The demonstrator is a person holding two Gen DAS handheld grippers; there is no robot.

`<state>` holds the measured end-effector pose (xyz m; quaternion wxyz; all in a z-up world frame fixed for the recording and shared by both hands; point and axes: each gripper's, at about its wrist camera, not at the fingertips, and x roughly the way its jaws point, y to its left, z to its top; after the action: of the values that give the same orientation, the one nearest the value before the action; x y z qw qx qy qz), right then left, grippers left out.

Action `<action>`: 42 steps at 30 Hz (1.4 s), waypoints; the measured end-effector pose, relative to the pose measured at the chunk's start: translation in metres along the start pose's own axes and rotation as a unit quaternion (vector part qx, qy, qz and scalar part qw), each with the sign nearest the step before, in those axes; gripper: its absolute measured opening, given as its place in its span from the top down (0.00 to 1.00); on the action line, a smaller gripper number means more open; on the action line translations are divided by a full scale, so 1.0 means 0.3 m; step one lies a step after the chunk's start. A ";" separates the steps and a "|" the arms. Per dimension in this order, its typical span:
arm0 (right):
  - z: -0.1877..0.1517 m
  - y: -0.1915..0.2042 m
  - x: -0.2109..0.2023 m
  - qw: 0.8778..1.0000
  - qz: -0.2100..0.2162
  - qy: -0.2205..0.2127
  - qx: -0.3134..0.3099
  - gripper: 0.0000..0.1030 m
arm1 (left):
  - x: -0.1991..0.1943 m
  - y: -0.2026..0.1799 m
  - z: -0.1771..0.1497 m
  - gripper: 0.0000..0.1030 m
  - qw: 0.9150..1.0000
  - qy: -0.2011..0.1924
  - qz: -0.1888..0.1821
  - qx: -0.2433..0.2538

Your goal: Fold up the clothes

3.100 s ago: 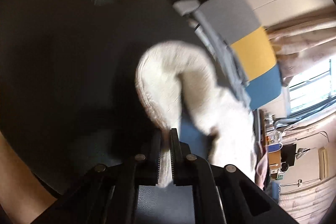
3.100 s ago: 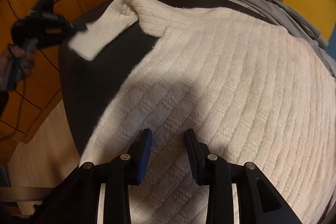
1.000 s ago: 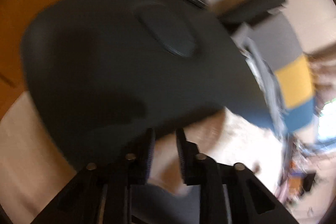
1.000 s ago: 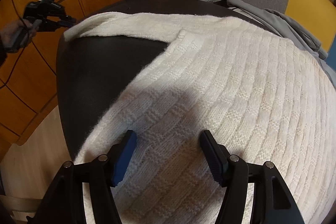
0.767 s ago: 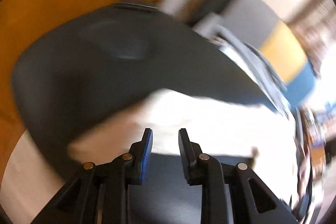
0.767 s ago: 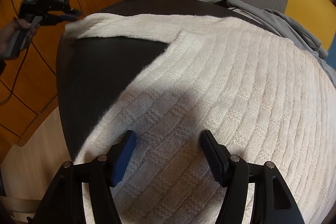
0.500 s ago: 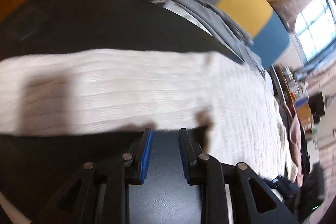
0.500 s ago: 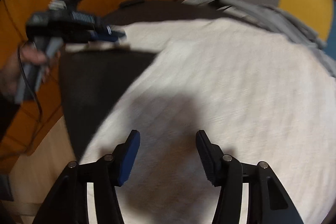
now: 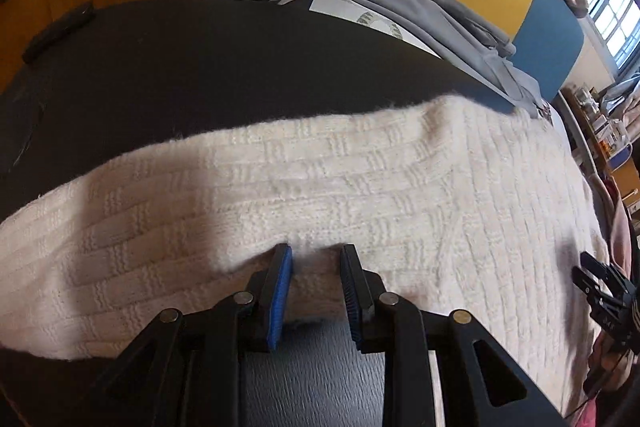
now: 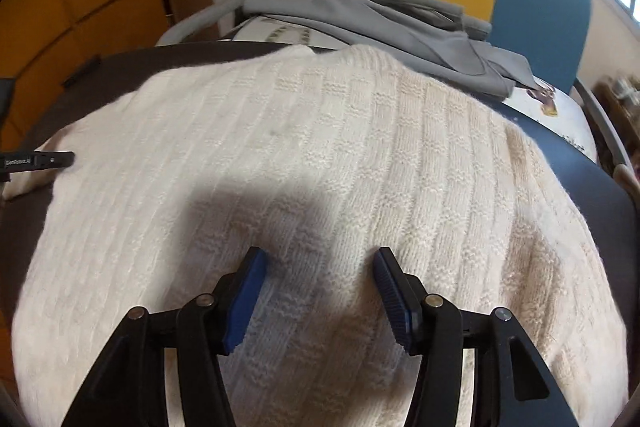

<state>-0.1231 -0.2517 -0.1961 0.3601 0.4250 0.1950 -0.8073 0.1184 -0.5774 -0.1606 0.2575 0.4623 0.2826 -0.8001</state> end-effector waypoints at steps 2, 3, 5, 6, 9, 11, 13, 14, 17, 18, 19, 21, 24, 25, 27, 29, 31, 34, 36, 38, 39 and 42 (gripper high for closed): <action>0.002 0.007 0.012 1.000 -0.008 -0.011 0.012 0.42 | 0.007 0.013 0.030 0.75 1.000 -0.003 0.007 0.001; 0.002 0.006 0.014 1.000 -0.008 -0.014 0.024 0.42 | 0.009 0.021 0.049 0.75 1.000 -0.004 0.009 -0.001; 0.001 0.004 0.016 0.999 -0.011 -0.017 0.046 0.41 | 0.032 0.031 0.103 0.75 1.000 -0.011 0.018 0.000; -0.003 0.010 0.013 0.999 -0.012 -0.017 0.049 0.41 | 0.045 0.024 0.122 0.75 1.000 -0.013 0.025 0.005; -0.012 0.026 0.007 0.998 -0.012 -0.019 0.056 0.41 | 0.089 -0.029 0.195 0.75 0.997 -0.018 0.064 0.039; -0.019 0.022 0.004 0.997 -0.005 -0.022 0.068 0.40 | 0.124 -0.071 0.249 0.75 0.996 -0.015 0.078 0.046; -0.012 0.023 0.011 0.997 0.001 -0.023 0.067 0.40 | 0.127 -0.089 0.280 0.75 0.996 -0.014 0.083 0.038; -0.010 0.017 0.012 0.997 0.010 -0.024 0.069 0.40 | 0.122 -0.097 0.292 0.75 0.996 -0.018 0.087 0.034; -0.020 -0.036 -0.021 0.994 0.053 -0.032 0.088 0.41 | 0.049 -0.148 0.252 0.76 0.994 -0.064 0.086 0.030; -0.025 -0.057 -0.038 0.992 0.068 -0.035 0.096 0.42 | 0.003 -0.172 0.220 0.76 0.993 -0.084 0.071 0.031; -0.037 -0.078 -0.073 0.991 0.073 -0.046 0.103 0.42 | -0.045 -0.196 0.187 0.77 0.992 -0.104 0.056 0.031; -0.078 -0.132 -0.152 0.989 0.062 -0.064 0.114 0.42 | -0.129 -0.259 0.071 0.76 0.991 -0.124 0.016 0.056; -0.151 -0.230 -0.265 0.987 0.039 -0.082 0.136 0.42 | -0.174 -0.364 -0.090 0.75 0.988 -0.118 -0.042 0.091; -0.185 -0.278 -0.301 0.985 0.024 -0.082 0.147 0.42 | -0.169 -0.399 -0.139 0.75 0.987 -0.108 -0.062 0.098; -0.256 -0.380 -0.372 0.981 -0.005 -0.082 0.174 0.42 | -0.167 -0.459 -0.242 0.75 0.985 -0.091 -0.091 0.114; -0.334 -0.501 -0.434 0.974 -0.040 -0.077 0.210 0.42 | -0.166 -0.494 -0.330 0.75 0.984 -0.080 -0.104 0.124; -0.418 -0.622 -0.468 0.963 -0.078 -0.060 0.252 0.42 | -0.177 -0.505 -0.420 0.75 0.984 -0.061 -0.107 0.132; -0.546 -0.747 -0.454 0.947 -0.102 -0.007 0.305 0.42 | -0.141 -0.504 -0.493 0.75 0.986 -0.022 -0.088 0.141; -0.615 -0.797 -0.447 0.940 -0.110 0.009 0.323 0.44 | -0.110 -0.485 -0.518 0.76 0.988 -0.003 -0.079 0.133; -0.663 -0.822 -0.470 0.938 -0.104 -0.022 0.330 0.46 | -0.120 -0.452 -0.542 0.76 0.990 -0.008 -0.083 0.117; -0.675 -0.830 -0.483 0.936 -0.102 -0.030 0.336 0.47 | -0.125 -0.438 -0.542 0.76 0.991 -0.006 -0.085 0.102; -0.720 -0.846 -0.572 0.917 -0.054 -0.067 0.389 0.49 | -0.142 -0.433 -0.551 0.76 0.993 -0.007 -0.072 0.097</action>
<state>-0.1298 0.1226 -0.1738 0.1343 0.4653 -0.1362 -0.8642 0.1479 -0.3650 -0.1632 0.1550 0.4585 0.2340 -0.8432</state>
